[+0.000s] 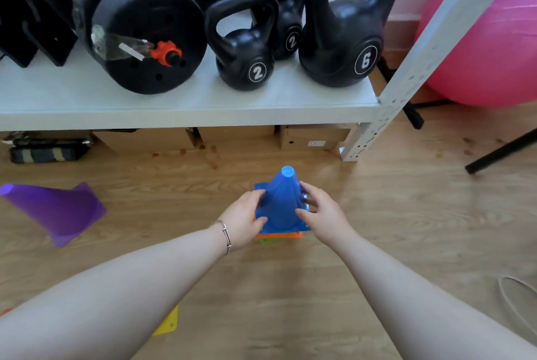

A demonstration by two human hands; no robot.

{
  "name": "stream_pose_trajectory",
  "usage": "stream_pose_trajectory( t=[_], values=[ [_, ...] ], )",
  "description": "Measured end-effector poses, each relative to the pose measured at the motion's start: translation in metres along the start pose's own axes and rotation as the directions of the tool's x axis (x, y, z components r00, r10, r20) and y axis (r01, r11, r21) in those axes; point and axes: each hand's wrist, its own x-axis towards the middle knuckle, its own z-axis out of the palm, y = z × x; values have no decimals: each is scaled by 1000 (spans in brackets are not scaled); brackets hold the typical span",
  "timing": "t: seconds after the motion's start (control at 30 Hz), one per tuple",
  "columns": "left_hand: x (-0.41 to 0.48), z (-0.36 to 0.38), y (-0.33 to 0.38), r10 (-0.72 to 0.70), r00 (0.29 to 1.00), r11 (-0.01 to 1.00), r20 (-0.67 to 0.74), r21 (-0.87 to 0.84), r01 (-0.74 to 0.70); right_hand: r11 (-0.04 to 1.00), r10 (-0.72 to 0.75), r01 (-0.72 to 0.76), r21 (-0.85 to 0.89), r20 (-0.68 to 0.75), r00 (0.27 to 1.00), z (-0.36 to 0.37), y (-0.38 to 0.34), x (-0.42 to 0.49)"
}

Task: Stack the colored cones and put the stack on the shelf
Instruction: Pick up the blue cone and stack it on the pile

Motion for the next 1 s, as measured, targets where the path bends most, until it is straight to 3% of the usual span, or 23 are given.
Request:
stream_pose_trajectory(
  t=[0.3, 1.0],
  values=[
    [14, 23, -22, -84, 995, 996, 52, -26, 86, 998, 54, -55, 40, 13, 998, 26, 34, 11],
    [20, 29, -34, -95, 984, 995, 152, -11, 98, 996, 89, -88, -16, 48, 995, 37, 49, 15]
  ],
)
